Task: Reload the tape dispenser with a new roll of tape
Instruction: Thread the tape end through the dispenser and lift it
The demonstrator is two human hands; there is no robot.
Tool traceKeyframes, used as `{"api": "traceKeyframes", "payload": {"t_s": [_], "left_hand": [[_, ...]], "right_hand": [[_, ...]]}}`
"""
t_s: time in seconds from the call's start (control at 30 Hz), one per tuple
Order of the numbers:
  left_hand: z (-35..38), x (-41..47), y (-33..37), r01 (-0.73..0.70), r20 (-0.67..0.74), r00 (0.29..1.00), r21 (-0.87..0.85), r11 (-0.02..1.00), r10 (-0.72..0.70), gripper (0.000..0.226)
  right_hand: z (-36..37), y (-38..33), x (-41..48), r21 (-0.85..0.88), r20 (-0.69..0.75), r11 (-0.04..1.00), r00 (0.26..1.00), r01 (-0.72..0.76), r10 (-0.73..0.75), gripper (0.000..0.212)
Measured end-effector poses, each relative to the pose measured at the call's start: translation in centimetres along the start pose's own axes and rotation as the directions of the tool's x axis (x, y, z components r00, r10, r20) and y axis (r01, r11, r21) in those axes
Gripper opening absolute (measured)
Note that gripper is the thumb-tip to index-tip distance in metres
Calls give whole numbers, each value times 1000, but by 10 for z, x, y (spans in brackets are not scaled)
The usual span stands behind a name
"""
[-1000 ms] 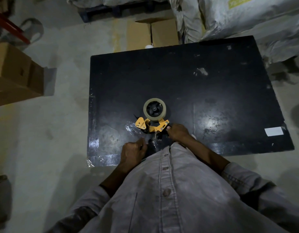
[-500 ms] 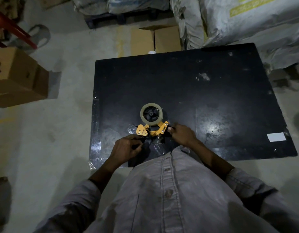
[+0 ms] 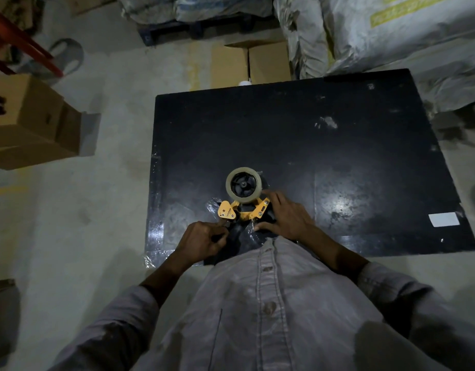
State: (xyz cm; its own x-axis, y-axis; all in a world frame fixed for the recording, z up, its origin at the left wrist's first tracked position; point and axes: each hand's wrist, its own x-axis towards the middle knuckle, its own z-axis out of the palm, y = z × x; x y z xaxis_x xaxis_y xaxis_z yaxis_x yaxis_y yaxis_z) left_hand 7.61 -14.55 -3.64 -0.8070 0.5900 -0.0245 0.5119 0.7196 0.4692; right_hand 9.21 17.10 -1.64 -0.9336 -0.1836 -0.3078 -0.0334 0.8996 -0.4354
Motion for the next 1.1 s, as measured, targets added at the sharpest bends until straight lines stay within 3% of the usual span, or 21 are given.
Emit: {"api": "traceKeyframes", "payload": {"t_s": [0.13,0.33,0.43,0.57,0.63,0.73,0.9,0.97,1.1], "left_hand": [[0,2,4,-49,20,999,-56,997,50,9],[-2,8,13,-150,77,985,-44,988,153,11],[5,18,37,-192,99,975,-79,978,199,13],[12,18,45,-54,61,996,-120,991,62,22],[9,13,47,15,-43,999,-161,987,-22,30],[3,8,51,83,-239,960,-248,965,-144,19],[-1,25,46,216,-381,880,-212,953,-284,16],[-5,43,45,309,-383,859,-140,941,-339,33],[-12,80,42,488,-212,862,94,868,-461,84]], "right_hand": [[13,2,-4,6,-4,1000,1000,-6,6,101],[27,-2,5,-62,-78,998,997,-32,27,109],[26,-8,14,-43,-98,998,994,-49,45,99],[23,-5,17,-17,-68,998,996,-53,52,103],[25,-1,18,0,-69,999,997,-46,46,101],[27,3,19,-8,-57,1000,998,-26,26,101],[27,5,19,-20,-48,1000,999,-19,18,103],[28,5,18,-16,-53,1000,998,-26,25,103],[29,6,18,-25,-54,999,998,-35,34,106]]}}
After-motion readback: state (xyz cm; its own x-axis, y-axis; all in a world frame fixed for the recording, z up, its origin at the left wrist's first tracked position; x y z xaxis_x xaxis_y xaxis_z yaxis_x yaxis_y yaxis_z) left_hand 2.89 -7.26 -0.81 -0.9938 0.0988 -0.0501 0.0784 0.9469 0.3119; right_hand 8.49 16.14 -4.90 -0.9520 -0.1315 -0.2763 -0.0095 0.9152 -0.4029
